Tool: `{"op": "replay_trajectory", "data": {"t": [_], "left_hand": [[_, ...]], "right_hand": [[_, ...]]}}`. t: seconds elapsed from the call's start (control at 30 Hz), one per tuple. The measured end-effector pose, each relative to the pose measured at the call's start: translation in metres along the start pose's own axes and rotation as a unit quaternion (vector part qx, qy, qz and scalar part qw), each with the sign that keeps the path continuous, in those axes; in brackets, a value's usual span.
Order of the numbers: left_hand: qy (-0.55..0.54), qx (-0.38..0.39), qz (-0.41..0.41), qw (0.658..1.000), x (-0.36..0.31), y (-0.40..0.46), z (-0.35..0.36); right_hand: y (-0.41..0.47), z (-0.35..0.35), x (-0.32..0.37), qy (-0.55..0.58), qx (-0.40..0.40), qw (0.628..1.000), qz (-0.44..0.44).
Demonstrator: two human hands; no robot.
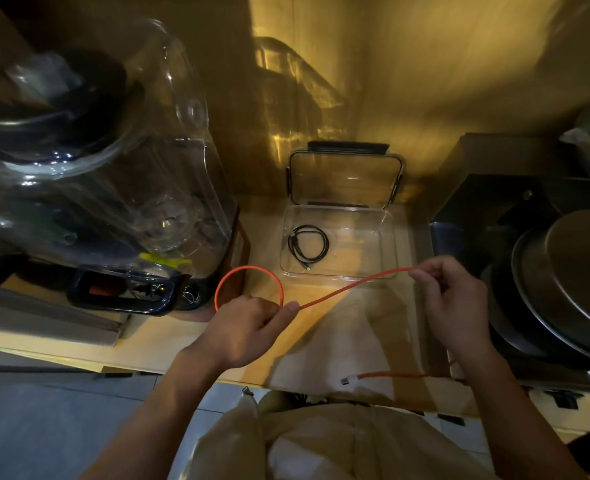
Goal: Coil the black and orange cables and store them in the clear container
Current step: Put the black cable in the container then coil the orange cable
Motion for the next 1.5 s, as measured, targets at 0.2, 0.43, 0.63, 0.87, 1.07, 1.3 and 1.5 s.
{"op": "replay_trajectory", "data": {"t": [0.2, 0.43, 0.63, 0.87, 1.07, 1.3, 1.5], "left_hand": [[0.012, -0.046, 0.061, 0.997, -0.004, -0.013, -0.009], [-0.438, -0.057, 0.035, 0.897, 0.015, -0.01, -0.013], [-0.717, 0.016, 0.121, 0.686, -0.003, -0.001, -0.008], [-0.846, 0.06, 0.153, 0.507, -0.016, 0.003, 0.001], [-0.872, 0.067, 0.161, 0.458, -0.019, 0.001, 0.006], [-0.862, 0.091, 0.164, 0.47, -0.032, 0.004, 0.006], [-0.868, 0.082, 0.173, 0.458, -0.033, 0.008, 0.003]], "right_hand": [[-0.001, -0.006, -0.012, 0.0, 0.004, 0.999, 0.032], [-0.001, -0.005, -0.019, 0.012, 0.019, 1.0, 0.013], [-0.001, -0.001, -0.024, 0.004, 0.025, 0.999, 0.022], [0.001, 0.002, -0.014, 0.013, 0.057, 0.998, -0.01], [-0.002, 0.004, -0.004, 0.068, 0.076, 0.994, -0.035], [-0.003, 0.022, 0.013, 0.13, 0.129, 0.981, -0.057], [-0.011, 0.039, 0.015, 0.139, 0.172, 0.975, -0.03]]}}
Point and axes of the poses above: each hand's wrist, its own y-axis towards the middle knuckle, its own z-axis out of the palm, x = y × z, the point moved 8 cm from there along y, towards the middle knuckle, and after that the axes turned 14 degrees about x, right-handed, at the moved point
